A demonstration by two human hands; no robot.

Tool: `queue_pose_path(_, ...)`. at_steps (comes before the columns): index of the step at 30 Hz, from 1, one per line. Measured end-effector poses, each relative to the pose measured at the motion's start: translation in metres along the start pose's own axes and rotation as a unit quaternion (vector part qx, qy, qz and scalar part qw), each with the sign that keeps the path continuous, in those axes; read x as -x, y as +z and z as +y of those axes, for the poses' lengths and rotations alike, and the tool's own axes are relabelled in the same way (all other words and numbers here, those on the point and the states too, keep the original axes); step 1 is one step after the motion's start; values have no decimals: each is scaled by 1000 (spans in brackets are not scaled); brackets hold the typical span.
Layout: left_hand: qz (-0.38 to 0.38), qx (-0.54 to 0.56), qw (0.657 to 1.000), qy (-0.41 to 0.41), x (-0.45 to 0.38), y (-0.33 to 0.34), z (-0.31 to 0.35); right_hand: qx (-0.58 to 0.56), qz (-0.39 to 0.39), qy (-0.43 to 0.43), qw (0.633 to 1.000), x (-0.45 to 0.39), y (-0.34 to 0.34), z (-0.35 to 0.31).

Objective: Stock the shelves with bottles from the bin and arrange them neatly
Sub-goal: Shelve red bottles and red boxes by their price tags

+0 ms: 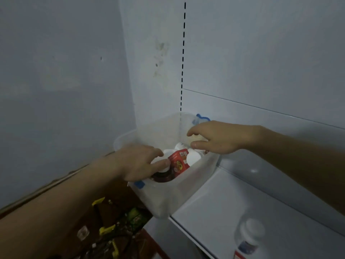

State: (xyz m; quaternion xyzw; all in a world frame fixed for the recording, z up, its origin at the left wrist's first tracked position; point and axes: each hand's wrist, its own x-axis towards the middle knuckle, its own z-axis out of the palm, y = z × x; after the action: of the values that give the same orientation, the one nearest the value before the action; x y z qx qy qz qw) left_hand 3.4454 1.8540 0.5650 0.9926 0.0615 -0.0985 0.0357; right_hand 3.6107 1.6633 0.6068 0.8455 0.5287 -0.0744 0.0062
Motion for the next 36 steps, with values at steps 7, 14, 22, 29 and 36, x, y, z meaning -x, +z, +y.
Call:
queue_pose_path(7,32,-35,999,-2,-8,12,-12,19,-97,47,994,-72,37,-23)
queue_pose_path(14,48,150,987,-4,-14,-7,-9,-144,42,94,984,-56,23,-19)
queue_pose_path(22,207,328,917,91,-23,1,-11,-469,245,108,842,-29,6,-36)
queue_pose_path(29,337,389,857,23,-18,12,-18,-658,236,130,703,-42,25,-42)
queue_pose_path(36,396,428,812,-7,-17,19,-19,-162,-72,5,984,-79,35,-59)
